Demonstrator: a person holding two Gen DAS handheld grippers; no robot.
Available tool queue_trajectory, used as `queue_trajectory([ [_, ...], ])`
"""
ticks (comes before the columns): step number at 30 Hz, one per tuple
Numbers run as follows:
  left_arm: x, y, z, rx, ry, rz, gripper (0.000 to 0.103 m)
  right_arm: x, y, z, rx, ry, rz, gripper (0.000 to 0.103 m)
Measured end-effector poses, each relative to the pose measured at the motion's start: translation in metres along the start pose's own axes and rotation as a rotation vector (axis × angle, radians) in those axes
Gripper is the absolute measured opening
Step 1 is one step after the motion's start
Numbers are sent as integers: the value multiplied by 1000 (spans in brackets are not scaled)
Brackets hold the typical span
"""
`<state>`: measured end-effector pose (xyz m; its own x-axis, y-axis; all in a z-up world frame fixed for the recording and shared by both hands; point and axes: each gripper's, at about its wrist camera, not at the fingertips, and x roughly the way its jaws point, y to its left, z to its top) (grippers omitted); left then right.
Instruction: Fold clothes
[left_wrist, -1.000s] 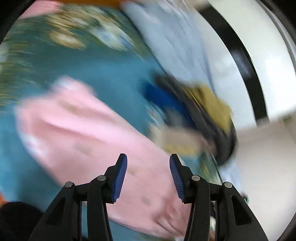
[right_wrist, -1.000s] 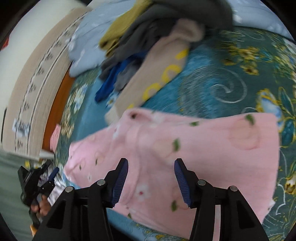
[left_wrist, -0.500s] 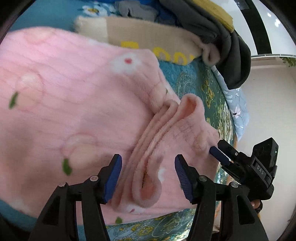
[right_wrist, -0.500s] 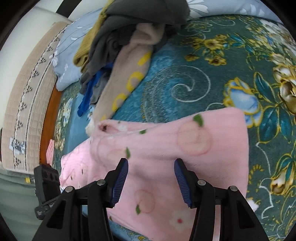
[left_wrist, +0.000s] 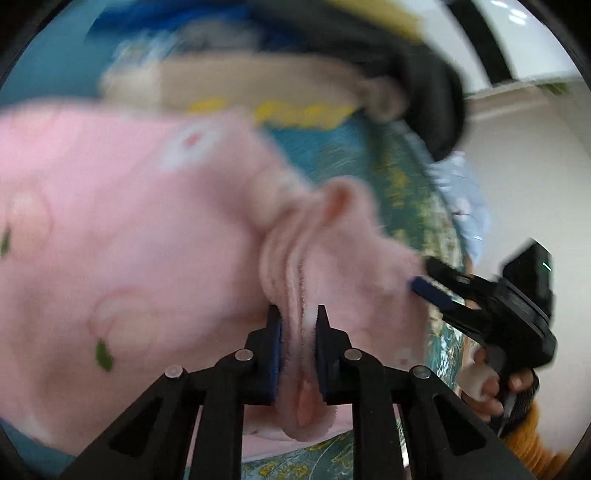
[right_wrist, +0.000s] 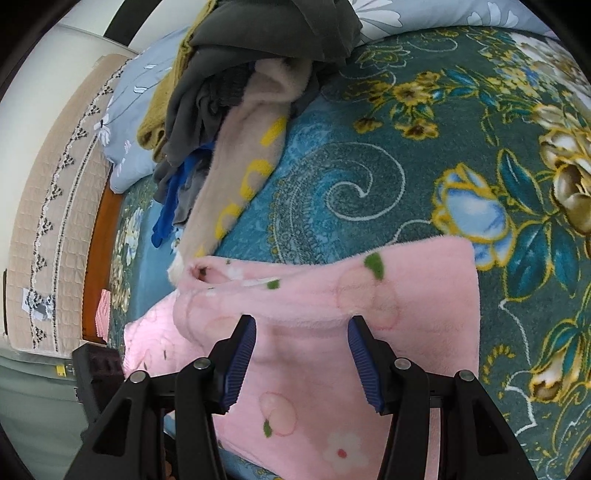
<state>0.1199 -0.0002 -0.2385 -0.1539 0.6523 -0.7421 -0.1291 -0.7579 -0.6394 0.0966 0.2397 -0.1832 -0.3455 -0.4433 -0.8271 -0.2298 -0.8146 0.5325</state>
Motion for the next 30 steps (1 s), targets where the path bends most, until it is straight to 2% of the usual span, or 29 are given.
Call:
queue_trajectory([
  [2,-28,-20,-1,92,-115,-43,14,-5,3,2,-7,-15,25,56],
  [5,-69,-28,-6,173,-241,-44,14,-21,11,4,-25,-52,101,56],
  [6,-71,-20,-7,148,-235,-4,14,-25,15,4,-43,-57,118,56],
  [8,-62,11,-8,4,-171,98,15,-26,23,4,-85,-47,114,56],
  [11,-38,78,-11,-330,-43,95,15,-13,27,0,-126,8,50,56],
  [14,-40,109,-20,-507,-60,-8,16,-4,22,-6,-118,43,22,56],
  [17,-40,100,-18,-477,-57,-17,16,-2,11,-9,-109,55,-15,56],
  [20,-34,88,-17,-439,3,-9,16,2,-4,-7,-95,62,-96,56],
  [22,-31,88,-14,-433,17,-1,16,1,-15,-5,-67,55,-127,56],
  [24,-32,91,-18,-443,16,-9,16,-3,-22,-5,-36,46,-138,56],
  [27,-35,102,-25,-464,25,-27,16,-11,-11,-12,-69,49,-132,56],
  [30,-29,102,-21,-467,31,-28,16,-7,11,-33,-166,125,-91,56],
])
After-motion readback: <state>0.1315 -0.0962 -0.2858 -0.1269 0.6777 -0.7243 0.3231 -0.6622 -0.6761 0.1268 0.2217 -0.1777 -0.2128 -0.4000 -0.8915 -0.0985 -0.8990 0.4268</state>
